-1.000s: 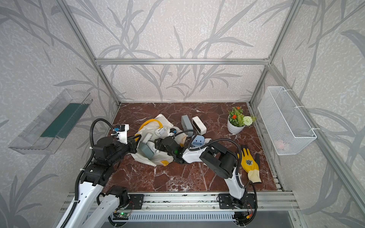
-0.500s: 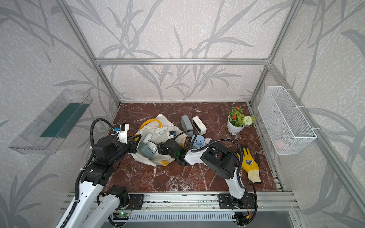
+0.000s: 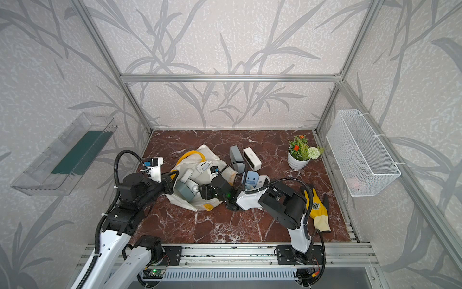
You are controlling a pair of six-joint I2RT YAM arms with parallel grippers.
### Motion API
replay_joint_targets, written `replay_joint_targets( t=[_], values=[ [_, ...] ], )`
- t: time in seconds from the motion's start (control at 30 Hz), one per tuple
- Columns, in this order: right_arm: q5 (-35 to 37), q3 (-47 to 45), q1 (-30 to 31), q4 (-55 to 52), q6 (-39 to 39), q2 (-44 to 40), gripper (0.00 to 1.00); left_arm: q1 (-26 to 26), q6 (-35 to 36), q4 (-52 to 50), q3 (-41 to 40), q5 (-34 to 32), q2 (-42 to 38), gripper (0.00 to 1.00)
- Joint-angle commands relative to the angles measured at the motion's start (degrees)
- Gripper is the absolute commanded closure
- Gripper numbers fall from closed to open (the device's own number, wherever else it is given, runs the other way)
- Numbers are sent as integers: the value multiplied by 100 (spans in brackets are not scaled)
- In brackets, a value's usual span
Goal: Take the alarm clock out of the canvas bag
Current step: Pick up the alarm from the canvas bag.
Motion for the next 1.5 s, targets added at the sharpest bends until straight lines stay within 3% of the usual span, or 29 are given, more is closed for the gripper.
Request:
replay_joint_targets(
  t=[0.0, 0.63, 1.0, 1.47],
  values=[
    [-124, -98, 23, -66, -596, -351, 41, -8, -2, 269, 159, 81, -71, 100],
    [-759, 121, 110, -913, -2272, -438, 46, -8, 15, 269, 163, 49, -49, 100],
    [-553, 960, 356, -1377, -2673, 269, 55, -4, 13, 273, 167, 41, -42, 100],
    [-236, 1159, 354, -1588, -3041, 506, 67, -4, 33, 269, 150, 31, -72, 100]
  ],
)
